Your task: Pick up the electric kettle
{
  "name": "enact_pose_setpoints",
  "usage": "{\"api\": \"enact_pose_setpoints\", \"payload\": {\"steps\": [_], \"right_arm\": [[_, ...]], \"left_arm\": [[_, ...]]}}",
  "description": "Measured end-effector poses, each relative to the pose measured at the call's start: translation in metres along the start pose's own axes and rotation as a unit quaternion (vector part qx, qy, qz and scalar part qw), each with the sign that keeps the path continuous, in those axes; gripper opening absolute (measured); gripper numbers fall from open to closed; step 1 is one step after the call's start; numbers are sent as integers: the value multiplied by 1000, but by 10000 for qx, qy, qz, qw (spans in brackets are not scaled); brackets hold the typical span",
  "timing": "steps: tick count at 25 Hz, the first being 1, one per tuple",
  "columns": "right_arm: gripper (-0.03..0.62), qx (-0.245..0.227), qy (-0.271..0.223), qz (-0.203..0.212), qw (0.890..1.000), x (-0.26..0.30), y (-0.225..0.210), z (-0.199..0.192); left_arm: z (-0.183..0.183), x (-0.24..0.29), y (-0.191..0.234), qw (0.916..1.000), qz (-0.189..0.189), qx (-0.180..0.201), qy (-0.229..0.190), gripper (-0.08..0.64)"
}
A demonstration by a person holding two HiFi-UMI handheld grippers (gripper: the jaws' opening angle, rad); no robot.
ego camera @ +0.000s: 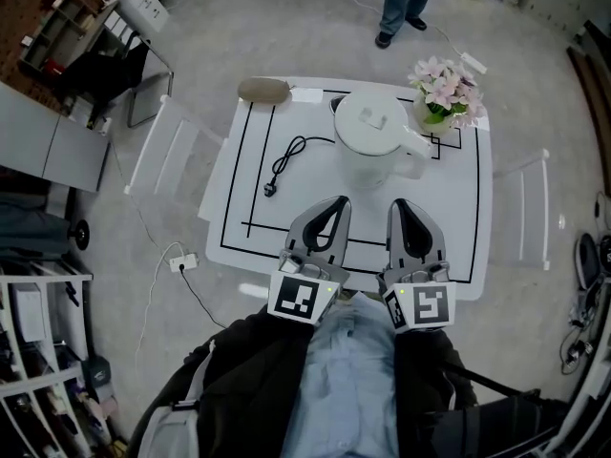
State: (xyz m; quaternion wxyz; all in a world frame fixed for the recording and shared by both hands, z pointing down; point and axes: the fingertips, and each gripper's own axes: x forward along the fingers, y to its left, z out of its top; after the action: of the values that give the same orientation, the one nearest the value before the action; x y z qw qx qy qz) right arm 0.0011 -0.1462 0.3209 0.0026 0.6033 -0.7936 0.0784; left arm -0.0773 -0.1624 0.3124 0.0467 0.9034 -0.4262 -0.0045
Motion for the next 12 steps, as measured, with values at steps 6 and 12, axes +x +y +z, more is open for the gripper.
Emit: {"api": "enact_pose_setpoints", "payload": {"steps": [6, 12], "right_arm": [[18, 136, 119, -19, 9998, 13, -14, -9], [18, 219, 338, -72, 9992, 27, -27, -26]], "left_arm": [[-1, 18, 5, 9999, -3, 131, 5, 8], [-25, 33, 14, 9998, 49, 26, 216, 8]]}}
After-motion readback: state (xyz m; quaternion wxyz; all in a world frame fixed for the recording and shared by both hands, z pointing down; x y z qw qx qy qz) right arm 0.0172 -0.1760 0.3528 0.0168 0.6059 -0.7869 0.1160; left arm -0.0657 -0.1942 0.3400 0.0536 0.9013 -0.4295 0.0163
